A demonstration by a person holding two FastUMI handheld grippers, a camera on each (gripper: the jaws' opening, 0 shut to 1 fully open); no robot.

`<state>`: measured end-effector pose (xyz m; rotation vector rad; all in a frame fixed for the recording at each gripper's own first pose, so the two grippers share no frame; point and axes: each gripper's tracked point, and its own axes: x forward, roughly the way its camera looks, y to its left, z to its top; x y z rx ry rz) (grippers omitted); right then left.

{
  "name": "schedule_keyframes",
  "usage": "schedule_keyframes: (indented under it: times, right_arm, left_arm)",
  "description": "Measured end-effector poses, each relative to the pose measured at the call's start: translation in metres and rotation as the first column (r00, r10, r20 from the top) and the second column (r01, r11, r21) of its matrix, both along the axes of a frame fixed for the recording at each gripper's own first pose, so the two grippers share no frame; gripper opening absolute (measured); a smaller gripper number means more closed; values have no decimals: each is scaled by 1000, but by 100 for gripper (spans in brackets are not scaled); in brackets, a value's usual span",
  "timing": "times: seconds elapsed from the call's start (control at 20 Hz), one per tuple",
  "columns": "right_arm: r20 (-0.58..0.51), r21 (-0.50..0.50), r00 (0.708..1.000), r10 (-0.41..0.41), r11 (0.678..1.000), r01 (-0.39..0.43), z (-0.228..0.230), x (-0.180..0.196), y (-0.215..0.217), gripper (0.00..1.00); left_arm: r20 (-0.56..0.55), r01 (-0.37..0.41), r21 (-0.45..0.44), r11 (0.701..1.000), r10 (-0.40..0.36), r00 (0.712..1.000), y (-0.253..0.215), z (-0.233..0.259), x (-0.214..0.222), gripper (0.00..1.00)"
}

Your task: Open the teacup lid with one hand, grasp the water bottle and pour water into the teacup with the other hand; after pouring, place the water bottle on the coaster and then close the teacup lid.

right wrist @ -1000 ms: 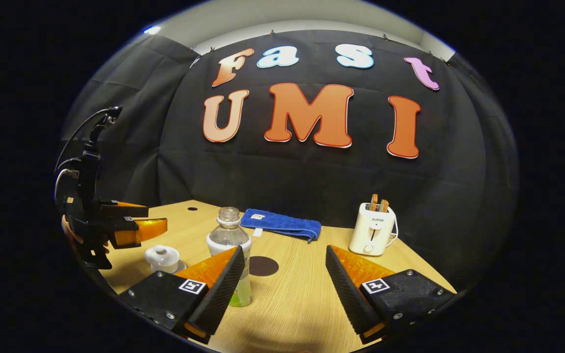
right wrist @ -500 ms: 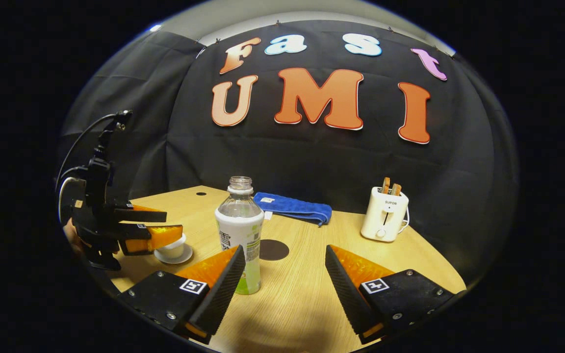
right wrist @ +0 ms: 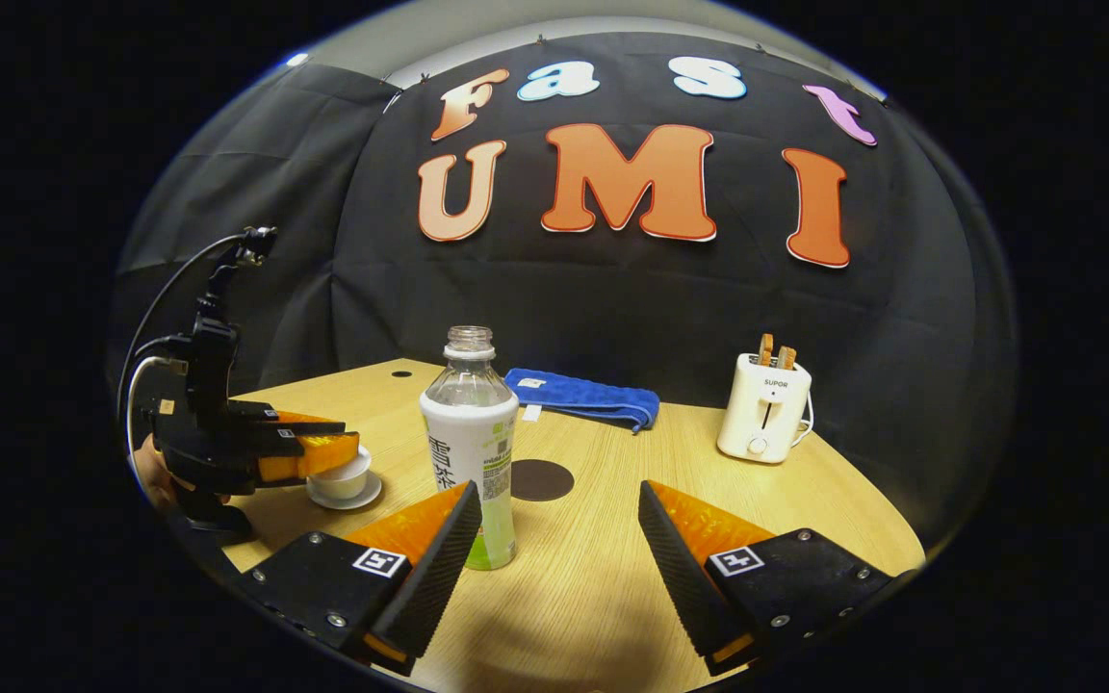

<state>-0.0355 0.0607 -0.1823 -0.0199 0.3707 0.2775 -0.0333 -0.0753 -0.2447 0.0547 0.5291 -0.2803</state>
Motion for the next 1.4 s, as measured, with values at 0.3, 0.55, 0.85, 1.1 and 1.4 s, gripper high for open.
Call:
schedule_keyframes:
  times: [0.3, 0.55, 0.85, 1.1, 1.4]
  right_arm:
    - [-24, 60, 998, 55, 997, -53, -4, 0, 26, 99]
    - [-60, 56, 994, 89, 995, -85, -18, 6, 48, 99]
    - [-98, 70, 987, 126, 990, -120, -33, 12, 72, 93]
    - [-116, 38, 986, 119, 993, -116, -41, 16, 76, 69]
    - [-96, 2, 987, 133, 991, -133, -34, 21, 75, 64]
  left_arm:
    - [48, -21, -17, 1000, 22, 999, 5, 14, 4, 27]
    - [89, -55, -17, 998, 56, 994, 19, 32, 8, 27]
    - [105, -96, -12, 995, 97, 990, 38, 37, 4, 26]
    - [109, -131, -3, 991, 131, 985, 54, 35, 0, 27]
    - [118, -160, 2, 987, 159, 980, 67, 38, -3, 27]
